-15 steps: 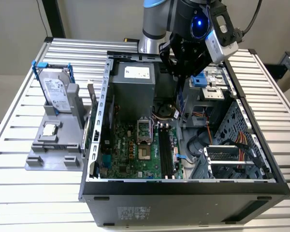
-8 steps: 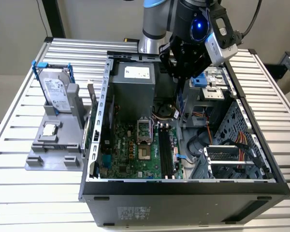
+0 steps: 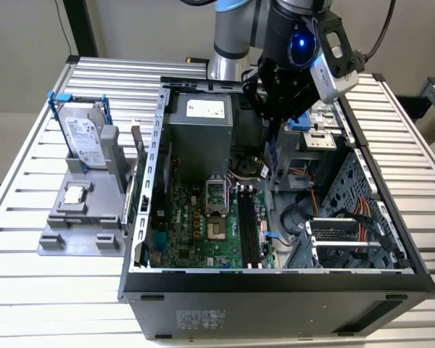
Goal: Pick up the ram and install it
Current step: 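Insert the ram into the slot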
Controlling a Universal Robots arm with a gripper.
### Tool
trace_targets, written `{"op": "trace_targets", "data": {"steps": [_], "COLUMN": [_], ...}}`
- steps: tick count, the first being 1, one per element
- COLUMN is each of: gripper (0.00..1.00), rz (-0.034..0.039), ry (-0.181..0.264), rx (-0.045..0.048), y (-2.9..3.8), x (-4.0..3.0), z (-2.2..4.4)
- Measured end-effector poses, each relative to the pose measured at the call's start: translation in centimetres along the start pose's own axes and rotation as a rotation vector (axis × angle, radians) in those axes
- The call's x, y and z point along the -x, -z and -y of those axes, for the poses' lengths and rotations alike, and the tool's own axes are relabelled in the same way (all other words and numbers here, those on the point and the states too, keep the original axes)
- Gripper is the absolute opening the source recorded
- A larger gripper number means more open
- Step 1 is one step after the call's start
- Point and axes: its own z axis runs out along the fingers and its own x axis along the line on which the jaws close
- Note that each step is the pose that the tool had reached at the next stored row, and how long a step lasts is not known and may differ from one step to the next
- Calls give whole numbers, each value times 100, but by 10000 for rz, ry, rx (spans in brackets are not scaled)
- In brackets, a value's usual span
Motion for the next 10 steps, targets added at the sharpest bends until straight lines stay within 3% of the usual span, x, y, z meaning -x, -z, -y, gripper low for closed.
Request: {"op": "trace_targets", "data": {"steps": [10], "gripper": [0], "rz": [-26], "ry": [-131], "rx": [-104], "y": [-33], "x": [68], "z": [-3]}}
